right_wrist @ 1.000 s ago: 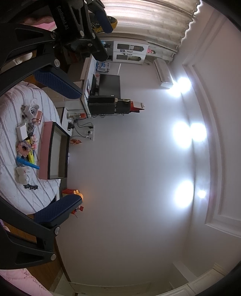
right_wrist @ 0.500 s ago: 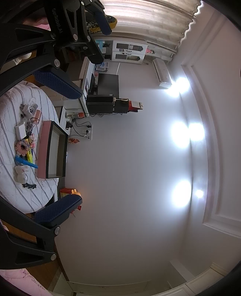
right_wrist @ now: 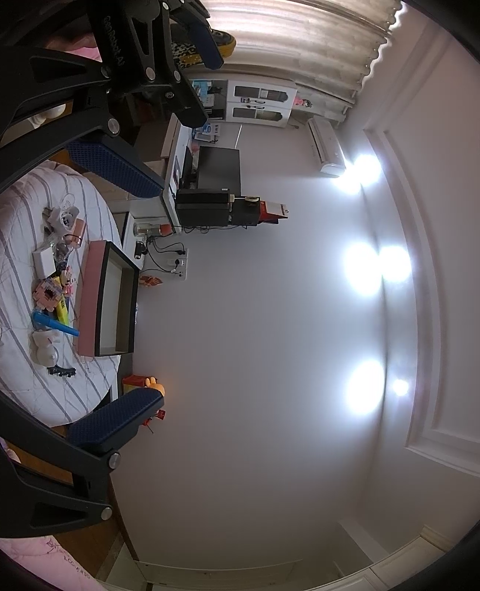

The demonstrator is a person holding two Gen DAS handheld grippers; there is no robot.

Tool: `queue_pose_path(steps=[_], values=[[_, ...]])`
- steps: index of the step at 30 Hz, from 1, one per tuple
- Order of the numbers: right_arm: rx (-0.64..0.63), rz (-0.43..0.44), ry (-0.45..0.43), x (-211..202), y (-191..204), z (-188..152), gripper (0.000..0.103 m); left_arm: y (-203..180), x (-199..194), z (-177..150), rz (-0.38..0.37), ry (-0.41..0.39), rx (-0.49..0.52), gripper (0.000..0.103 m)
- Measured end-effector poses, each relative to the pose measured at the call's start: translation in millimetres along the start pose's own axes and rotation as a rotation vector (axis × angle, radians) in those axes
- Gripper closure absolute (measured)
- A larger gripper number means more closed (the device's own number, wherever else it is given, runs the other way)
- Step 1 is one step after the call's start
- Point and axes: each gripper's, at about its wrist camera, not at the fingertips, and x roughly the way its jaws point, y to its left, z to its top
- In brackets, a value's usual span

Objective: Organize rigid objects

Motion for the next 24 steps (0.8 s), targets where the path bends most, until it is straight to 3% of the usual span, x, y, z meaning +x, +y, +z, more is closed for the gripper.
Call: queue_pose_path(steps=[24], values=[[-0.012, -0.032, 0.026, 6, -1, -1, 0.000, -3, 17, -6, -0.016, 0.059, 0.019, 0.000]])
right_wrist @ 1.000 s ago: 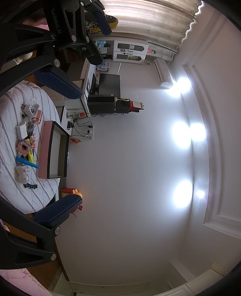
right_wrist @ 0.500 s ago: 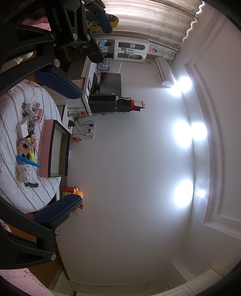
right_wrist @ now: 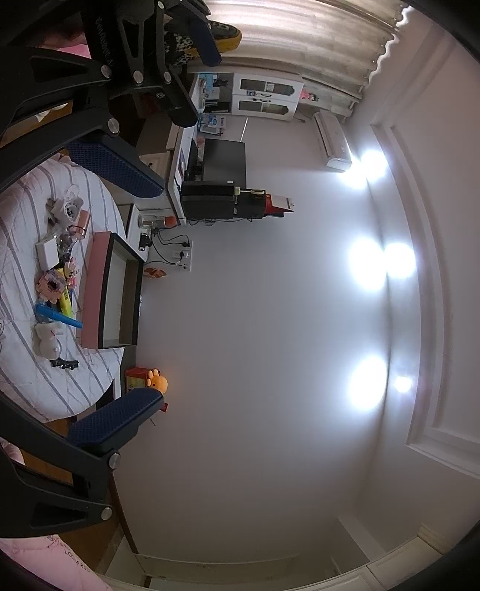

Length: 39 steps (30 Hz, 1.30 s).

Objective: Organize rigid objects

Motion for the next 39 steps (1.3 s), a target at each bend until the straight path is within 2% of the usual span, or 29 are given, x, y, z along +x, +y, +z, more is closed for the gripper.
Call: queue_pose_path(steps=[6, 12, 18, 26, 31, 34, 39], values=[[0.011, 0.002, 0.037, 12, -4, -10, 0.000, -2, 22, -15, -0.020, 0.062, -0.008, 0.000], [0.028, 0.000, 0.112, 41, -12, -29, 0.000, -2, 63, -45, -0.036, 0.180, -0.029, 0.000], [0.063, -0.016, 0.233, 83, -27, -63, 0.000, -2, 111, -79, -0.048, 0.303, -0.065, 0.000], [0.103, -0.022, 0.394, 138, -50, -115, 0.000, -15, 170, -133, -0.043, 0.481, -0.016, 0.000], [0.122, -0.039, 0.498, 165, -62, -148, 0.000, -10, 203, -176, -0.035, 0.628, 0.002, 0.000], [0.142, -0.048, 0.556, 179, -71, -168, 0.000, -6, 215, -196, -0.056, 0.693, -0.004, 0.000], [0.148, -0.043, 0.614, 196, -76, -188, 0.000, -1, 231, -214, -0.045, 0.734, -0.033, 0.000]])
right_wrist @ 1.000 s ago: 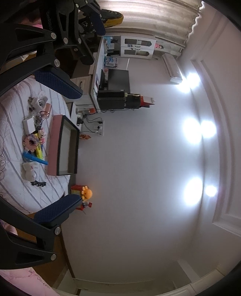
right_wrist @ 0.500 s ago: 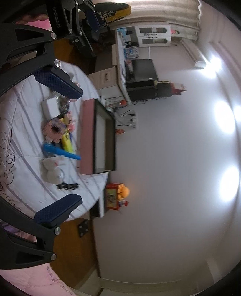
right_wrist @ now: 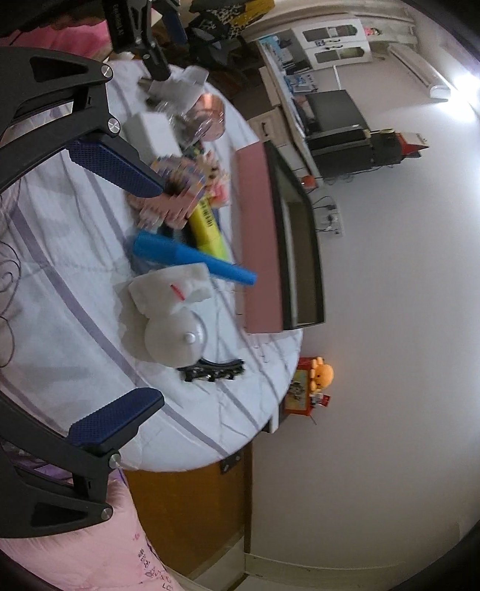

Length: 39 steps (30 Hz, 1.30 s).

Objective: Organize rigid objects
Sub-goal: 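Grasp the white nozzle with the left tool while the right tool grasps the white rabbit figure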

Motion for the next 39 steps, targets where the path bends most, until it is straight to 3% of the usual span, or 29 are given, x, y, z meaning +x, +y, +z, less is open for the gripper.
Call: queue_pose_path(steps=[8, 12, 17, 21, 25, 30, 34, 39], values=[[-0.005, -0.002, 0.059, 22, -8, -9, 0.000, 4, 40, -7, -0.022, 0.074, -0.029, 0.000], [-0.005, -0.006, 0.081, 31, -12, -13, 0.000, 3, 38, -12, -0.031, 0.012, -0.022, 0.000], [-0.038, -0.014, 0.083, 38, -12, -15, 0.000, 2, 36, -9, -0.047, 0.010, -0.001, 0.001], [-0.055, -0.011, 0.087, 42, -13, -15, 0.000, 1, 36, -1, -0.081, 0.008, 0.021, 0.015], [-0.053, 0.009, 0.095, 44, -17, -12, 0.000, -3, 40, 6, -0.113, 0.011, 0.030, 0.051], [-0.090, 0.045, 0.114, 44, -16, -11, 0.000, -4, 41, 10, -0.125, 0.028, 0.040, 0.052], [0.007, 0.114, 0.099, 38, -30, -6, 0.000, 1, 35, 12, -0.148, 0.039, 0.036, 0.052], [-0.010, 0.069, 0.092, 42, -30, 3, 0.003, 6, 26, 17, -0.166, 0.031, 0.027, 0.052]])
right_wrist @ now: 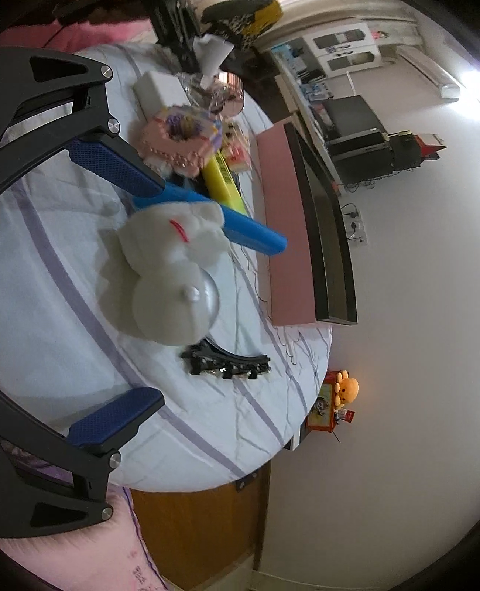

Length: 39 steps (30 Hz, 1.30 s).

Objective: Organize rigid objects
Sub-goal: 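Grasp the white nozzle with the left tool while the right tool grasps the white rabbit figure, then lower the nozzle into the pink box with the left tool while the right tool drops the rabbit in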

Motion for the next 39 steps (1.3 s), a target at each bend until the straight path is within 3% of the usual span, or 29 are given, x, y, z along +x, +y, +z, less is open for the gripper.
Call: queue_pose_path(steps=[4, 6, 10, 18, 26, 31, 39], values=[[-0.003, 0.006, 0.009, 6, 0, 6, 0.008, -3, -6, 4, -0.001, -0.010, 0.016, 0.052], [-0.008, 0.030, 0.019, 8, -1, 8, 0.031, -6, -8, 6, -0.006, -0.013, 0.028, 0.052], [-0.034, 0.013, 0.032, 9, 5, 11, 0.032, -13, -16, 14, -0.020, -0.031, 0.042, 0.052], [-0.056, -0.012, -0.041, -10, 8, 38, 0.031, -30, -29, 46, -0.077, -0.086, 0.063, 0.052], [-0.109, 0.077, -0.109, -6, 26, 93, 0.031, -48, -29, 111, -0.107, -0.173, 0.118, 0.052], [-0.133, 0.102, -0.101, 23, 35, 129, 0.031, -52, -2, 154, -0.101, -0.177, 0.134, 0.052], [-0.114, 0.115, -0.016, 95, 30, 163, 0.031, -49, 73, 190, -0.099, -0.076, 0.131, 0.052]])
